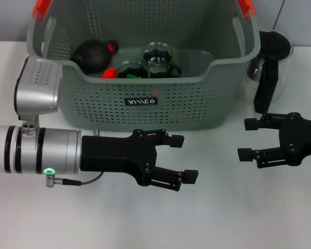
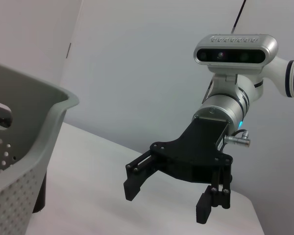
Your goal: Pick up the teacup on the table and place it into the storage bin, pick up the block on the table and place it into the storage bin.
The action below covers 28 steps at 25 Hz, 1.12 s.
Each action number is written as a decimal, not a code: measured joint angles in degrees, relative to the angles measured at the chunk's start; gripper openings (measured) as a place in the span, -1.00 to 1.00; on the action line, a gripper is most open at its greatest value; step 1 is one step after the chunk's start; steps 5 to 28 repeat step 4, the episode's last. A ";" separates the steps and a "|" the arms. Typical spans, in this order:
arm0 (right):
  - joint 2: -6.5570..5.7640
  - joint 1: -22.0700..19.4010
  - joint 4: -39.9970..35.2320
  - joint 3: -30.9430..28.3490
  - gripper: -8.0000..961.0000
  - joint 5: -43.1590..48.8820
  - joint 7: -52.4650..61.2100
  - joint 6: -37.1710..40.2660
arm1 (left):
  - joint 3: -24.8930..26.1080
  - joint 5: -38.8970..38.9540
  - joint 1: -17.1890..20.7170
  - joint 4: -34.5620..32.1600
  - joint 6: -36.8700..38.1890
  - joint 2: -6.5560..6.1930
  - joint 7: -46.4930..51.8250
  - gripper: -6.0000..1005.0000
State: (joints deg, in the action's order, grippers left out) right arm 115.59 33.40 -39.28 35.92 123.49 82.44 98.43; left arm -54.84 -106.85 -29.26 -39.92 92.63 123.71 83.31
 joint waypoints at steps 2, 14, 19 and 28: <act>0.00 0.00 0.00 0.01 0.96 0.00 0.00 0.05 | 0.00 -0.02 -0.02 0.02 0.00 -0.07 0.06 0.91; -0.01 -0.04 0.00 0.03 0.96 0.00 0.00 0.06 | 0.00 -0.03 -0.04 0.03 0.00 -0.12 0.15 0.91; -0.01 -0.04 0.00 0.03 0.96 0.00 0.00 0.06 | 0.00 -0.03 -0.04 0.03 0.00 -0.12 0.15 0.91; -0.01 -0.04 0.00 0.03 0.96 0.00 0.00 0.06 | 0.00 -0.03 -0.04 0.03 0.00 -0.12 0.15 0.91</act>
